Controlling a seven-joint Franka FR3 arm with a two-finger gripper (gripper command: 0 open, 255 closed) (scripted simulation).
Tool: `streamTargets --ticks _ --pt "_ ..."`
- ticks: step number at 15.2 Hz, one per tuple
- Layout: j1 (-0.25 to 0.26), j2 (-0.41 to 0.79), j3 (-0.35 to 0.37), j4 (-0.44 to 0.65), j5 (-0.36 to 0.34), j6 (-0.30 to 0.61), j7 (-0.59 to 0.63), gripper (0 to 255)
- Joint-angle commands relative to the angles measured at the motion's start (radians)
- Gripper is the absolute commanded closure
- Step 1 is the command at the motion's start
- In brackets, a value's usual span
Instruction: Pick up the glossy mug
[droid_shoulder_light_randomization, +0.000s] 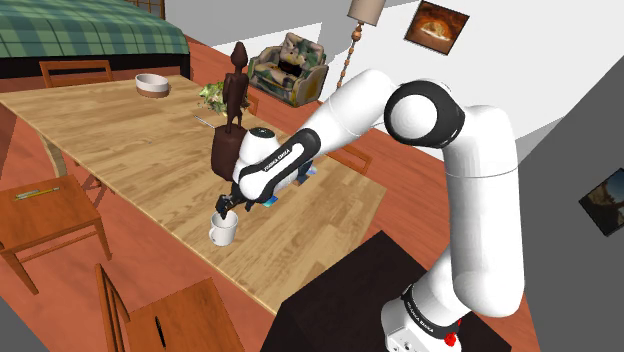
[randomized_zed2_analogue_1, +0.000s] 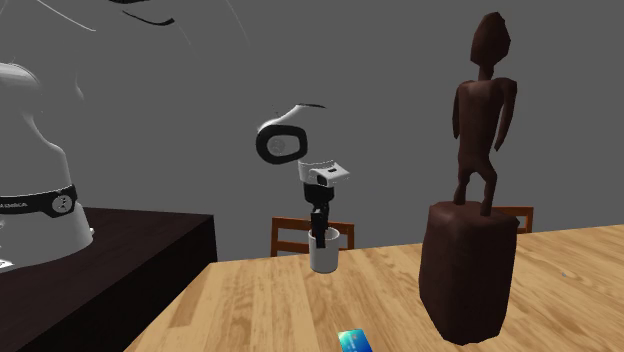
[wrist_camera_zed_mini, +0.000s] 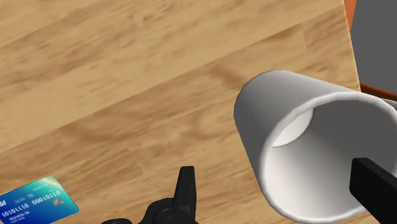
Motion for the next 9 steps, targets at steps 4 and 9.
streamTargets --ticks 4,9 --pt "0.004 0.059 -0.006 0.021 -0.004 0.038 0.000 0" --pt "0.005 0.059 -0.006 0.022 -0.004 0.038 0.001 255"
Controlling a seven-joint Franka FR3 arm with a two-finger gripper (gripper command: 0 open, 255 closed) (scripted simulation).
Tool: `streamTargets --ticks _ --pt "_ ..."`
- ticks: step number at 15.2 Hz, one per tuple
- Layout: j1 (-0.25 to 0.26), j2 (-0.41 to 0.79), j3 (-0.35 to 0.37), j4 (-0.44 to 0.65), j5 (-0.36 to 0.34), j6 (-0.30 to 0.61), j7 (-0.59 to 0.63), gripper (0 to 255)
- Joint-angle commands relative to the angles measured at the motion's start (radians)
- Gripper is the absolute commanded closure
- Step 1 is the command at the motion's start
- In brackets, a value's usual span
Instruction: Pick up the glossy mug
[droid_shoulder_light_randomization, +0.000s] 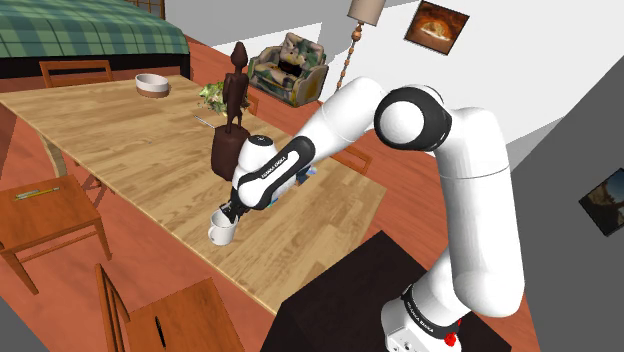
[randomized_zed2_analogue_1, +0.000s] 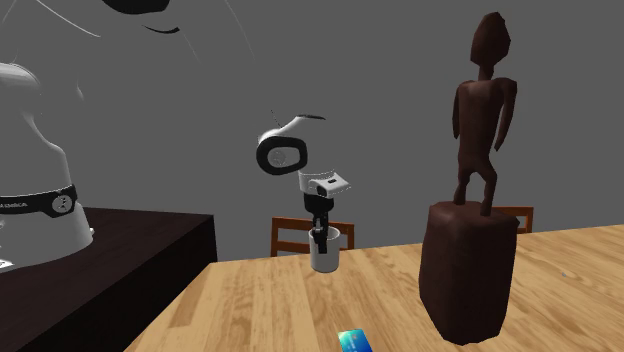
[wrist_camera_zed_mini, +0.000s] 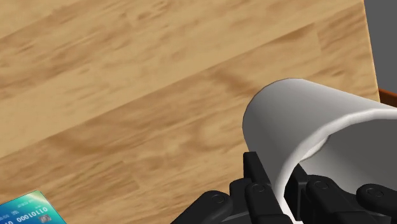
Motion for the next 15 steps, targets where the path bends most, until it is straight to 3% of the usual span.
streamTargets --ticks 1,6,15 --pt "0.000 0.000 0.000 0.000 0.000 0.000 0.000 255" --pt "-0.001 0.000 0.000 -0.001 0.000 0.001 -0.001 255" --pt "-0.010 -0.112 0.011 -0.039 0.008 -0.073 -0.002 255"
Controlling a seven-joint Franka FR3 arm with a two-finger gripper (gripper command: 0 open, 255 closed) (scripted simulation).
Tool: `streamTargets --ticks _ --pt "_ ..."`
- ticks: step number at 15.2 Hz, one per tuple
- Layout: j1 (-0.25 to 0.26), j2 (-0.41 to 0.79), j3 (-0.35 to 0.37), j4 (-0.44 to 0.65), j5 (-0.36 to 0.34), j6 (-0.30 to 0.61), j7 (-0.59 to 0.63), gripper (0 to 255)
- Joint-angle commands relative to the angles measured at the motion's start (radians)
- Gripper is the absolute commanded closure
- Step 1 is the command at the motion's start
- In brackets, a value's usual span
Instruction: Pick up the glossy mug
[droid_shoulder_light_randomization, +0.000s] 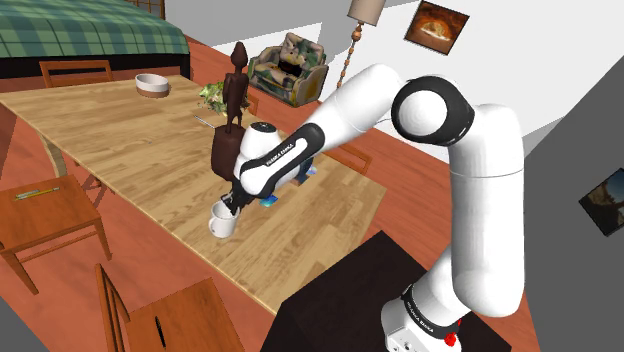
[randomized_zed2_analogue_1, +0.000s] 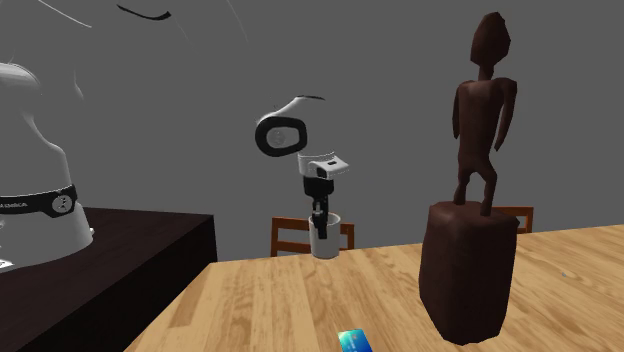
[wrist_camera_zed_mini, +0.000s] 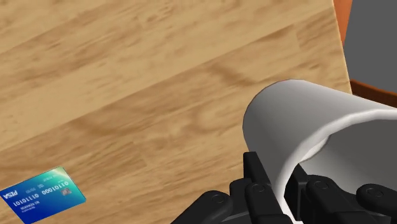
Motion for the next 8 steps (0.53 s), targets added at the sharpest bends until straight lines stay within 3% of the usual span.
streamTargets --ticks 1,8 --pt "-0.002 -0.023 0.002 -0.004 0.002 -0.018 0.000 255" --pt "-0.007 -0.083 0.009 -0.017 0.008 -0.066 -0.002 255"
